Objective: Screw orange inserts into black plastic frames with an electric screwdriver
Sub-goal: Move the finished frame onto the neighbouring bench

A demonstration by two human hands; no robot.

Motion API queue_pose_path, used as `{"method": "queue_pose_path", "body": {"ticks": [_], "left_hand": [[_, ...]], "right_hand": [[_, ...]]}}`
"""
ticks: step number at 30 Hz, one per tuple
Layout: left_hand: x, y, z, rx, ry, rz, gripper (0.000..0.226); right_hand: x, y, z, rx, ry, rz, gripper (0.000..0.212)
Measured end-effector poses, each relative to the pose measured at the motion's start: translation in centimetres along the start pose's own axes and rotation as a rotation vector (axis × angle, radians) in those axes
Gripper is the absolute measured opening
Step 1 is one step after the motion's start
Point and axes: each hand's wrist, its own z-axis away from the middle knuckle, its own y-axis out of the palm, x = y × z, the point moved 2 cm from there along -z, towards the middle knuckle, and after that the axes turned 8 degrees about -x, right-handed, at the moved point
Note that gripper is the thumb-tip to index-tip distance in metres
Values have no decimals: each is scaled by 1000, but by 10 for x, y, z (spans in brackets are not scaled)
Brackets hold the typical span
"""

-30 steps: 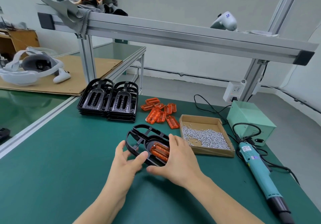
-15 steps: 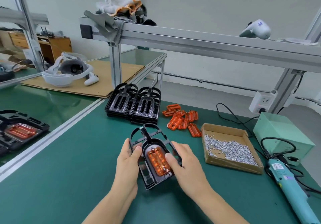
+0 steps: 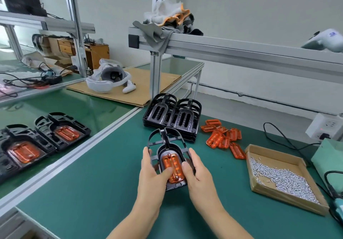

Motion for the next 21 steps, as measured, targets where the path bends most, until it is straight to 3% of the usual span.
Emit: {"method": "queue_pose_path", "body": {"ticks": [14, 21], "left_hand": [[-21, -105, -36, -263, 35, -25, 72], [-26, -160, -40, -390, 31, -14, 86]], "right_hand": [[51, 107, -12, 242, -131, -75, 51], [69, 164, -7, 371, -163, -93, 51]]}}
